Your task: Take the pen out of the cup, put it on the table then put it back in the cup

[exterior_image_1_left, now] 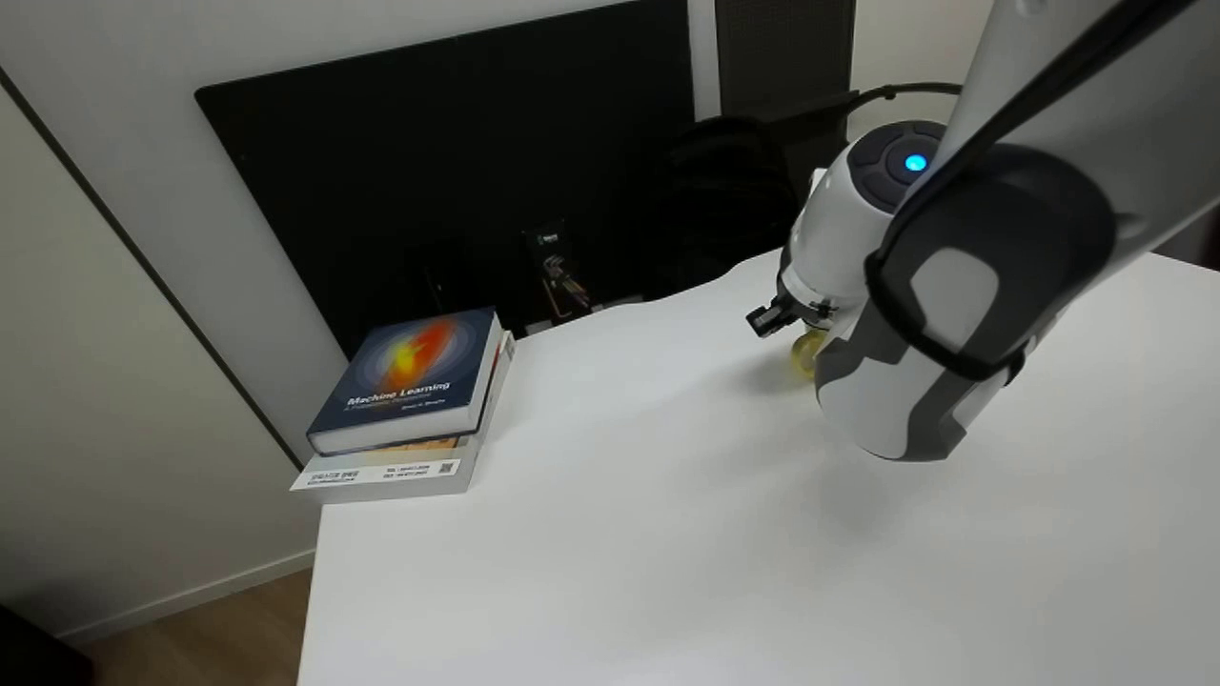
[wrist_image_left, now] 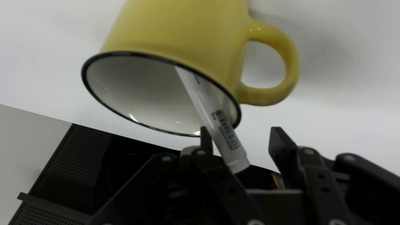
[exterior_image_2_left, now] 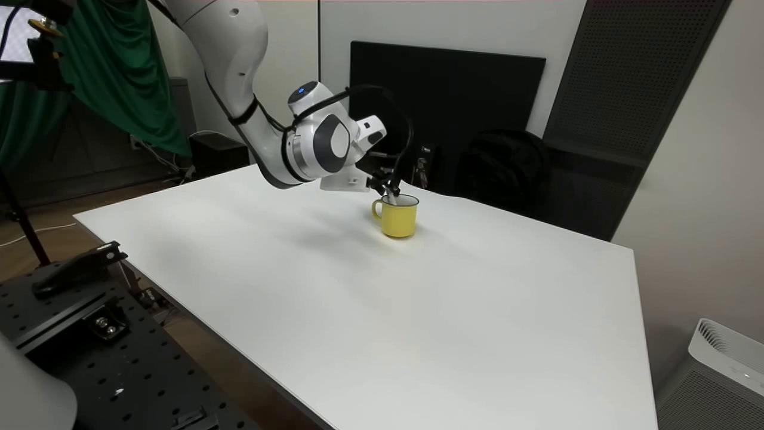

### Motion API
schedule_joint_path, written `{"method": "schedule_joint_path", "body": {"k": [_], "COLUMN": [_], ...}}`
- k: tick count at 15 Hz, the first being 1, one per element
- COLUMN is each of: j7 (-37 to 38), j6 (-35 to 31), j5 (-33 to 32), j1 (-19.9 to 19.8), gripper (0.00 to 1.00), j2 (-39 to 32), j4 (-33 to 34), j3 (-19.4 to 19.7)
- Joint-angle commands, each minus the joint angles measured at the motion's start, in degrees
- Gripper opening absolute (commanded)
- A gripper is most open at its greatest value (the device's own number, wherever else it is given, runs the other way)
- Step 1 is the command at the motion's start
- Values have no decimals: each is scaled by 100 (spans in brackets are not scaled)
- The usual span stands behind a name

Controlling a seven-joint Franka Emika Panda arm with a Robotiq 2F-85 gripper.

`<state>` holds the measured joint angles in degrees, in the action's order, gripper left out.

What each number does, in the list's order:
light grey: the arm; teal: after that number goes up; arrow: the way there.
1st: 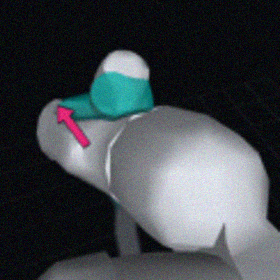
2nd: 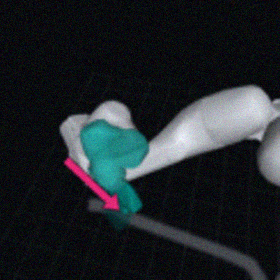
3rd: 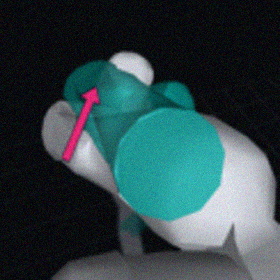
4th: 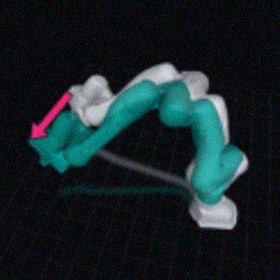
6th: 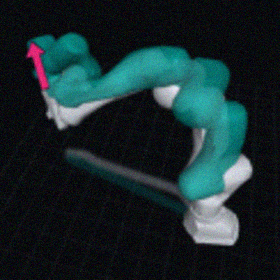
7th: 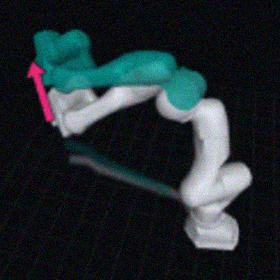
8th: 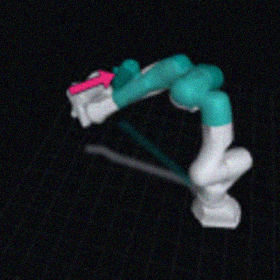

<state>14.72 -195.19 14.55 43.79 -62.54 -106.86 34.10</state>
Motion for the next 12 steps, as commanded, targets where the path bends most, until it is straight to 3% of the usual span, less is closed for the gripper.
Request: {"method": "schedule_joint_path", "body": {"k": [1,3,5,12], "j7": [-259,-250,-254,-204], "j6": [-326,-268,-246,-149], "j5": [570,624,654,757], "j1": [468,477,482,448], "gripper": [19,5,1,3], "j2": [167,133,107,119], "j4": [-826,-787,-770,-583], "j3": [277,329,385,477]}}
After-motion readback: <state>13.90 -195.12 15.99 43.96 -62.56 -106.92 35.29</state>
